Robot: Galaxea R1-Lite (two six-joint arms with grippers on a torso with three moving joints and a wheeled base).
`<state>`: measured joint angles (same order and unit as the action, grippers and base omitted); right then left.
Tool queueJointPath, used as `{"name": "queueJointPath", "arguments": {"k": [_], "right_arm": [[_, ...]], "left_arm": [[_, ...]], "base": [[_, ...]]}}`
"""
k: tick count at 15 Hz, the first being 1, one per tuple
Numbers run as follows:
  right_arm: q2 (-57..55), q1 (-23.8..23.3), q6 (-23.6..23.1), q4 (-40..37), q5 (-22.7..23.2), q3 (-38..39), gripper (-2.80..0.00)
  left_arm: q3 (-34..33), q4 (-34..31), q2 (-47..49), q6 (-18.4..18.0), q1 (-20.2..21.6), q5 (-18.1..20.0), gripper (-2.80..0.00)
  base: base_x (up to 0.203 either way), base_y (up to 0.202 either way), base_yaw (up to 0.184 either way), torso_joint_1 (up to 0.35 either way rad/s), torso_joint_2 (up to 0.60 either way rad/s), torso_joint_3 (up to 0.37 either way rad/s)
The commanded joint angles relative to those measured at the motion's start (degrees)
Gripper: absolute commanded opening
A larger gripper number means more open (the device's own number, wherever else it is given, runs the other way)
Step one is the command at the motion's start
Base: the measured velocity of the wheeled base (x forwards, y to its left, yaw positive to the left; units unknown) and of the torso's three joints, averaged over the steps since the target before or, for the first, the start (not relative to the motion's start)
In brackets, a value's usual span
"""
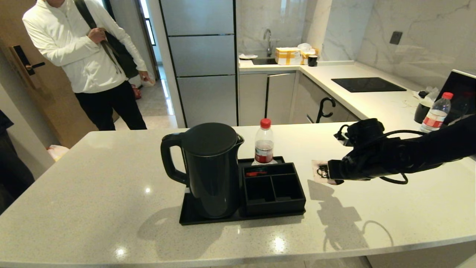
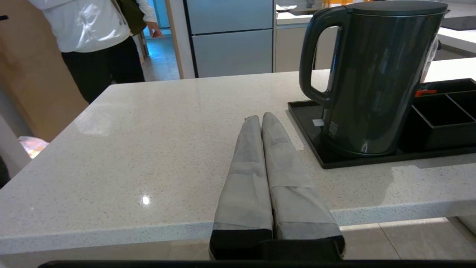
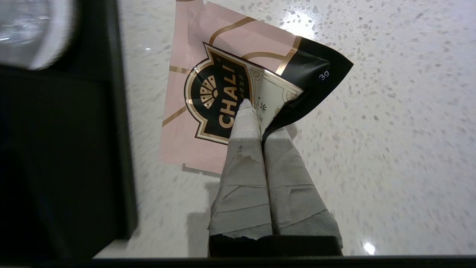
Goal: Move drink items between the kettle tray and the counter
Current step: Return the tea bag to its original position
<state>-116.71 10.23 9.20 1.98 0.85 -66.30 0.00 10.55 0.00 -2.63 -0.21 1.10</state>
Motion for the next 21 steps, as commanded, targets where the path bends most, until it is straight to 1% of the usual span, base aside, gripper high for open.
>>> {"name": "queueJointPath", "arguments": {"k": [1, 2, 5, 6, 8, 10, 12, 15, 18, 20, 21], "right_arm": [[6.65, -0.16, 0.10, 0.09, 0.06, 1.27, -2.80], [9.01, 0.43, 0.20, -0.07, 0.09, 2.19, -2.80], [14.41, 6.84, 0.13, 0.06, -1.22, 5.36, -2.80], [15.21, 9.05, 0.15, 0.19, -2.68, 6.08, -2.80], [16.18, 13.75, 0.16, 0.76, -7.45, 8.03, -2.80], [16.07, 16.71, 0.19, 2.15, -9.94, 10.17, -2.80], [14.83, 19.08, 0.09, 8.50, -12.94, 13.02, -2.80], [11.39, 22.43, -0.32, 17.28, -21.56, 16.51, -2.80], [9.65, 24.76, -0.30, 20.04, -24.17, 17.65, -2.80], [6.08, 25.94, -0.25, 22.68, -28.99, 17.58, -2.80], [4.06, 26.96, -0.27, 26.96, -31.58, 17.93, -2.80]], "left_arm": [[-2.29, 0.08, 0.00, 0.00, 0.03, 0.05, -2.80], [-2.29, 0.08, 0.00, 0.00, 0.03, 0.05, -2.80], [-2.29, 0.08, 0.00, 0.00, 0.03, 0.05, -2.80], [-2.29, 0.08, 0.00, 0.00, 0.03, 0.05, -2.80], [-2.29, 0.08, 0.00, 0.00, 0.01, 0.05, -2.80], [-2.29, 0.08, 0.00, 0.00, 0.03, 0.05, -2.80], [-2.29, 0.08, 0.00, 0.00, 0.03, 0.05, -2.80], [-2.29, 0.08, 0.00, 0.00, 0.03, 0.05, -2.80], [-2.29, 0.08, 0.00, 0.00, 0.03, 0.05, -2.80], [-2.29, 0.08, 0.00, 0.00, 0.03, 0.05, -2.80], [-2.29, 0.08, 0.00, 0.00, 0.03, 0.05, -2.80]], "base": [[0.000, 0.000, 0.000, 0.000, 0.00, 0.000], [0.000, 0.000, 0.000, 0.000, 0.00, 0.000], [0.000, 0.000, 0.000, 0.000, 0.00, 0.000], [0.000, 0.000, 0.000, 0.000, 0.00, 0.000], [0.000, 0.000, 0.000, 0.000, 0.00, 0.000], [0.000, 0.000, 0.000, 0.000, 0.00, 0.000], [0.000, 0.000, 0.000, 0.000, 0.00, 0.000], [0.000, 0.000, 0.000, 0.000, 0.00, 0.000], [0.000, 0.000, 0.000, 0.000, 0.00, 0.000], [0.000, 0.000, 0.000, 0.000, 0.00, 0.000], [0.000, 0.000, 0.000, 0.000, 0.00, 0.000]]}}
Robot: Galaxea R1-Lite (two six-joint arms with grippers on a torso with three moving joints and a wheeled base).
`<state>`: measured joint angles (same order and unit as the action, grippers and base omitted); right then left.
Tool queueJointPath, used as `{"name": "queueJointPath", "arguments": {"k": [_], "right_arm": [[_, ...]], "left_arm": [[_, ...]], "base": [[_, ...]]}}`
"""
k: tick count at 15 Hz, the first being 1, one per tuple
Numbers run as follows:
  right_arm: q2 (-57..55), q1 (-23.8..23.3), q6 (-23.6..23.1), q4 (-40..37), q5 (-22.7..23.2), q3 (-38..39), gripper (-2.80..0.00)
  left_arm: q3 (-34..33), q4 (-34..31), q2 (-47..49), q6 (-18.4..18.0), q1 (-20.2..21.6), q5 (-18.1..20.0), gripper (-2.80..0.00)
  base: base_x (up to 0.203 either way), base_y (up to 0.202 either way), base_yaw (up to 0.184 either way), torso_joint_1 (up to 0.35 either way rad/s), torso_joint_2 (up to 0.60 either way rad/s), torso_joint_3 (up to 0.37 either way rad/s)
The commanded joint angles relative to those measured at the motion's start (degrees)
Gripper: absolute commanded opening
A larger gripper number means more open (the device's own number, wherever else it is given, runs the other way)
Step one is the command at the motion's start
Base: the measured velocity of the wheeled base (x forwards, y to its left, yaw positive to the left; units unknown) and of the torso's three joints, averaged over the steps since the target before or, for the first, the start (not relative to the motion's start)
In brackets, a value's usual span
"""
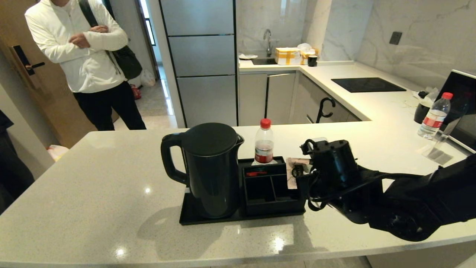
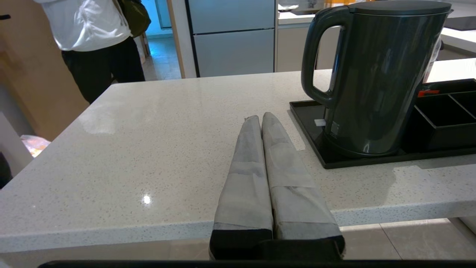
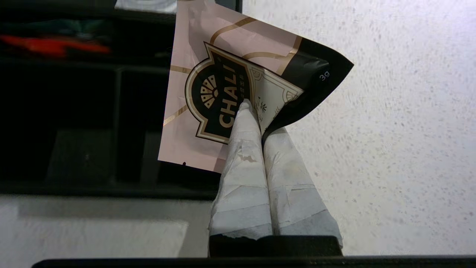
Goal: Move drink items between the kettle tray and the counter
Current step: Return the tea bag to its original position
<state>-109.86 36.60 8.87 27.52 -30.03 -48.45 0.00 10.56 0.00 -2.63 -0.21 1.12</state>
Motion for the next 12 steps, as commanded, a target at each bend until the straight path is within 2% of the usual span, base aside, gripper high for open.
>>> {"name": "queueJointPath", "arguments": {"k": [1, 5, 8, 12], "right_arm": [[-3.87, 1.46, 0.02, 5.09, -2.55, 0.89, -2.80], [-6.48, 4.39, -1.18, 8.01, -9.34, 0.94, -2.80], [-7.20, 5.14, -1.14, 8.08, -11.24, 0.92, -2.80], [-8.30, 5.24, -1.43, 8.08, -11.39, 0.17, -2.80]], "left_arm": [[-2.29, 0.08, 0.00, -0.01, 0.03, 0.02, -2.80], [-2.29, 0.08, 0.00, -0.01, 0.03, 0.02, -2.80], [-2.29, 0.08, 0.00, -0.01, 0.03, 0.02, -2.80], [-2.29, 0.08, 0.00, -0.01, 0.03, 0.02, -2.80]], "base": [[0.000, 0.000, 0.000, 0.000, 0.00, 0.000], [0.000, 0.000, 0.000, 0.000, 0.00, 0.000], [0.000, 0.000, 0.000, 0.000, 0.00, 0.000], [0.000, 0.000, 0.000, 0.000, 0.00, 0.000]]}}
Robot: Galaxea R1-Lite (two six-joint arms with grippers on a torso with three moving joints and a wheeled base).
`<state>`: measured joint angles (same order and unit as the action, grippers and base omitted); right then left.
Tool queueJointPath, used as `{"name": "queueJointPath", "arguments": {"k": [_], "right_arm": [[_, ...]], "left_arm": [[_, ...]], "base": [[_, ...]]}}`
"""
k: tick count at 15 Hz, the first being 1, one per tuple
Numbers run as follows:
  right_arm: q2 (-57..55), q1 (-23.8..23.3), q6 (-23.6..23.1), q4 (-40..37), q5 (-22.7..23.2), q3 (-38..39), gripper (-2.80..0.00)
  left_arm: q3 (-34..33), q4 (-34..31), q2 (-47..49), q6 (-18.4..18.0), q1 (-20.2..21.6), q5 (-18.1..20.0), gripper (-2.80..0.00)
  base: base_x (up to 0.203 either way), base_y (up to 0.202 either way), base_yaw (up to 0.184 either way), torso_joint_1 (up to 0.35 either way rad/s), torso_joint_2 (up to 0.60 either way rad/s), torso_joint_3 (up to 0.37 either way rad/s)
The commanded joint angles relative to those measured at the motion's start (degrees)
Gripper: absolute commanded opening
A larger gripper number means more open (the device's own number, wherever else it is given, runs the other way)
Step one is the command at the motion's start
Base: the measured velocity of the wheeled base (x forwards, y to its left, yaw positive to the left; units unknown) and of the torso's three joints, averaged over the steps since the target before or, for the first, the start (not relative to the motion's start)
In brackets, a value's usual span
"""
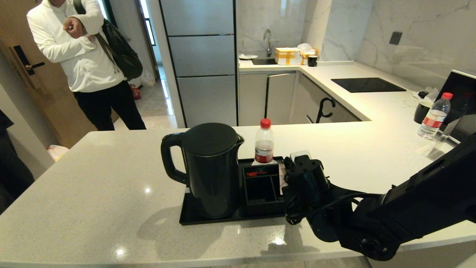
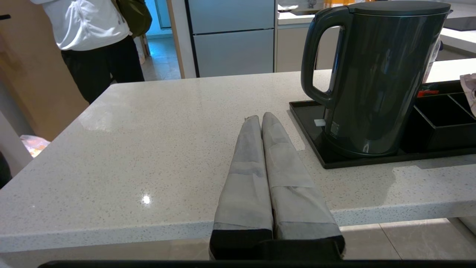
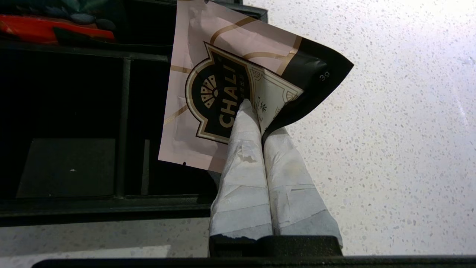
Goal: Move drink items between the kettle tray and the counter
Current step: Return the tea bag to its original position
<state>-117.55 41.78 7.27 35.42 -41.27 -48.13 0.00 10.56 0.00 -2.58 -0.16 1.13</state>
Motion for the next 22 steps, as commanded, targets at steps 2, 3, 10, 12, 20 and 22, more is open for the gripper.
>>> {"name": "queueJointPath", "arguments": {"k": [2, 3, 10, 12, 20, 22], "right_arm": [[-1.16, 0.06, -1.08, 0.94, -0.43, -0.30, -2.80], [-1.54, 0.06, -1.73, 1.58, -0.48, -0.48, -2.80], [-1.89, 0.06, -2.70, 2.90, -1.36, -1.81, 0.00], [-1.40, 0.06, -2.61, 2.87, -1.31, -1.88, 0.00], [4.88, -0.41, -2.65, 1.98, -0.82, -1.64, 0.00], [8.93, -1.81, -2.39, 1.35, -0.72, -0.03, 0.00]], "left_arm": [[-2.29, 0.08, 0.00, -0.05, -0.02, 0.01, -2.80], [-2.29, 0.08, 0.00, -0.05, -0.02, 0.01, -2.80], [-2.29, 0.08, 0.00, -0.05, -0.02, 0.01, -2.80], [-2.29, 0.08, 0.00, -0.05, -0.02, 0.01, -2.80], [-2.29, 0.08, 0.00, -0.05, -0.02, 0.01, -2.80], [-2.29, 0.08, 0.00, -0.05, -0.02, 0.01, -2.80]], "base": [[0.000, 0.000, 0.000, 0.000, 0.00, 0.000], [0.000, 0.000, 0.000, 0.000, 0.00, 0.000], [0.000, 0.000, 0.000, 0.000, 0.00, 0.000], [0.000, 0.000, 0.000, 0.000, 0.00, 0.000], [0.000, 0.000, 0.000, 0.000, 0.00, 0.000], [0.000, 0.000, 0.000, 0.000, 0.00, 0.000]]}}
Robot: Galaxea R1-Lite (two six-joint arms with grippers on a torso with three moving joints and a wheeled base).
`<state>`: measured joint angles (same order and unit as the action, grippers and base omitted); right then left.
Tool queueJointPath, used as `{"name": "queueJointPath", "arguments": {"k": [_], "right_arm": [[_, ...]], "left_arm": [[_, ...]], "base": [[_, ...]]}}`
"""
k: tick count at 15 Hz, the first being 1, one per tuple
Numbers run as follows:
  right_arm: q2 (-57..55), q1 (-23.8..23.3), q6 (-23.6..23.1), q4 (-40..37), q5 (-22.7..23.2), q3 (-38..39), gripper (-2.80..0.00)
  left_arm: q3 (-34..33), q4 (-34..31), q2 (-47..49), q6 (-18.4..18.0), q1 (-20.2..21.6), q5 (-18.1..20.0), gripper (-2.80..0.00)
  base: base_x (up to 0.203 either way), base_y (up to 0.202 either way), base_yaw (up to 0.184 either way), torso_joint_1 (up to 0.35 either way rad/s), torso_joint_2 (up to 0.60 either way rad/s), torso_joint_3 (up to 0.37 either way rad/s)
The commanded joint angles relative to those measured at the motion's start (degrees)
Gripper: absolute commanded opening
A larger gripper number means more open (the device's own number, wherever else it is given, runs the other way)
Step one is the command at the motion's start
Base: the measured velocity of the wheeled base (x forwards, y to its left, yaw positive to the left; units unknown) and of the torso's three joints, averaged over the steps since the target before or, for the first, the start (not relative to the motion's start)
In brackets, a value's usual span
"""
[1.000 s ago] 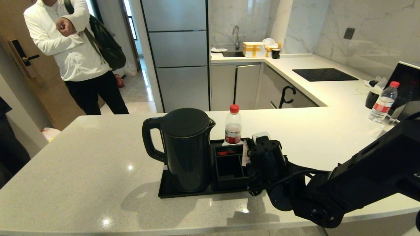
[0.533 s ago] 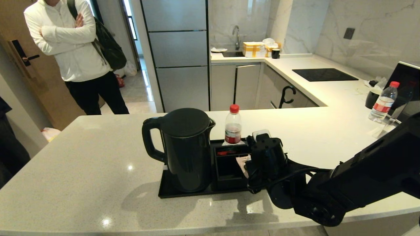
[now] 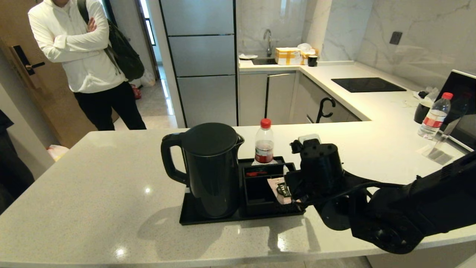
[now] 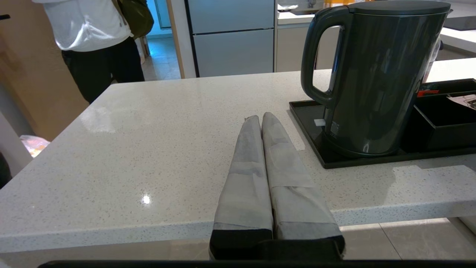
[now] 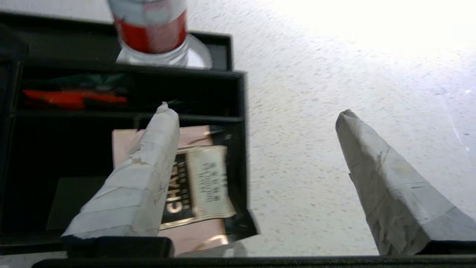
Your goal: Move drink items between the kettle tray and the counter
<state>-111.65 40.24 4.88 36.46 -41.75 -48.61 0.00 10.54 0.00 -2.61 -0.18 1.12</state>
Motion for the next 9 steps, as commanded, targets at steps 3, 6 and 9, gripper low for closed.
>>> {"name": "queueJointPath", "arguments": {"k": [3, 6, 9], "right_arm": [[10.01, -8.73, 0.22, -0.54, 0.42, 2.56, 0.00], [16.54, -18.29, 0.90, -5.47, 3.91, 2.98, -2.80], [25.96, -21.97, 3.65, -14.01, 6.36, 4.07, -2.80]], "left_arm": [[-2.29, 0.09, 0.00, -0.03, 0.01, 0.02, -2.80], [-2.29, 0.09, 0.00, -0.03, 0.01, 0.02, -2.80], [-2.29, 0.09, 0.00, -0.03, 0.01, 0.02, -2.80]], "base": [[0.000, 0.000, 0.000, 0.000, 0.00, 0.000], [0.000, 0.000, 0.000, 0.000, 0.00, 0.000], [0.000, 0.000, 0.000, 0.000, 0.00, 0.000]]}}
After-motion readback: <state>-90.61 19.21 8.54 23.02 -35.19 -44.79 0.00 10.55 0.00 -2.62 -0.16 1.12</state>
